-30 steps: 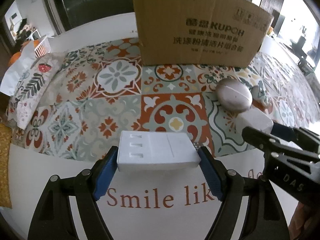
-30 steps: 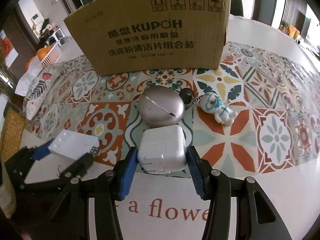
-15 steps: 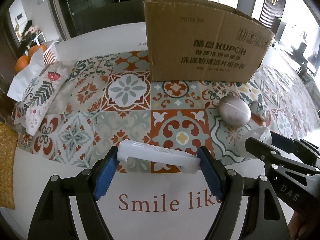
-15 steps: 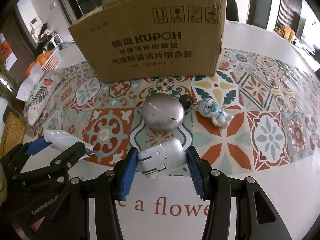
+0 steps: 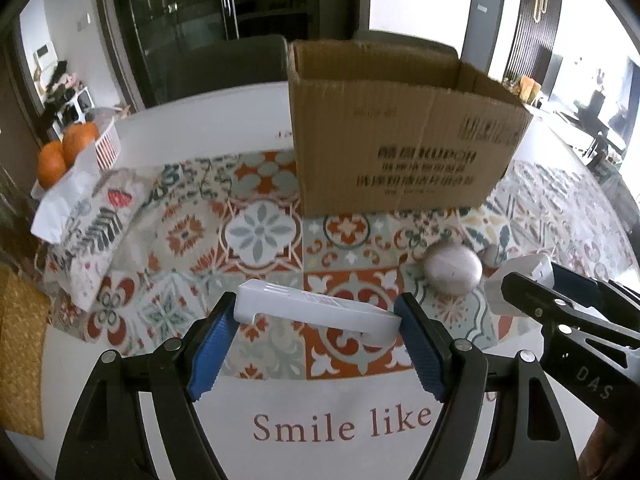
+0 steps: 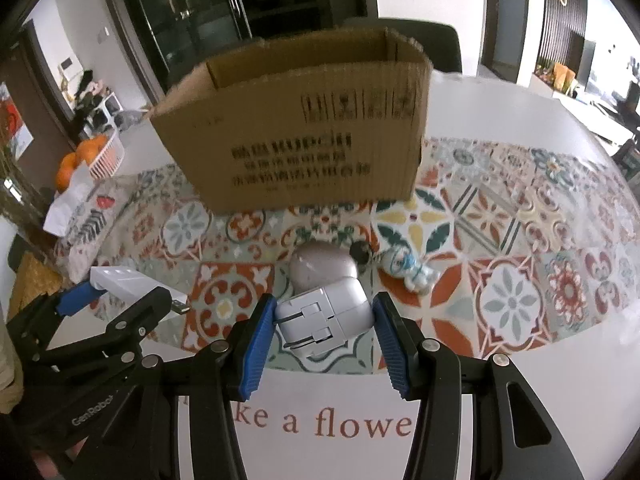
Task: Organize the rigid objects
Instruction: 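Lift the power strip and cube charger and carry both over the box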
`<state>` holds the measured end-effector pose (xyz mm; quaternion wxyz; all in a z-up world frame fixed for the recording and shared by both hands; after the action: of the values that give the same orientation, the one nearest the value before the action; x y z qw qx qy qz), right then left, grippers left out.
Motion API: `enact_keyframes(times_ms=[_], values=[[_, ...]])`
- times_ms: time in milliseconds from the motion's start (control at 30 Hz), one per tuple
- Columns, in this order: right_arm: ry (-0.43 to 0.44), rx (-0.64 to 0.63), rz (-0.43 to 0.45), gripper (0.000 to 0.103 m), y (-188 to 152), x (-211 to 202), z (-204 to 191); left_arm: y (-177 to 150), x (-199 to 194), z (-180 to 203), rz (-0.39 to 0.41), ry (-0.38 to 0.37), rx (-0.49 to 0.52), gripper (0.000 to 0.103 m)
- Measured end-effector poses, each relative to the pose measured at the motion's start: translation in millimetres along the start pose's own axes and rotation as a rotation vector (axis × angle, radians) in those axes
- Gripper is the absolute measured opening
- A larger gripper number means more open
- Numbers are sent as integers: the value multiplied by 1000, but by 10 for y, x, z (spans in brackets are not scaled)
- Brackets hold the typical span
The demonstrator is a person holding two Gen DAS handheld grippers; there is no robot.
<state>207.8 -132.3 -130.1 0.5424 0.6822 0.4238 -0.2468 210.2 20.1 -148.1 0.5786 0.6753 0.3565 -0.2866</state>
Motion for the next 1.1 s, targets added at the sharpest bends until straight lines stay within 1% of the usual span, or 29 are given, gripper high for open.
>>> enact_keyframes(times_ms=[267,533,767,1100], values=[[12,-2,85,50,237,-275,-79,294,-273,-49,84,-11,-6,79],[1,-32,169,50,461,-531,-172,549,-477,-94,152,-10,-16,79],[3,-44,216,50,658,-654,-211,763,-603,-130,197,-11,-34,79],[4,-64,282,50,973,-810,-270,1117,-702,-138,238,-21,-55,79]])
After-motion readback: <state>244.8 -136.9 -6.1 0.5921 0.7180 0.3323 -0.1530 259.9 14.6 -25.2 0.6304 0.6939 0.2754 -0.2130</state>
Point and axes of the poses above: each gripper's, at about its wrist camera, not at the fingertips, and x roughly the way its jaws point, z to its right, y to its top, the point moved 3 cm from there along x, roughly the way its jaws point, and after that the axes turned 10 degrees about y, right-handed, at the moved point
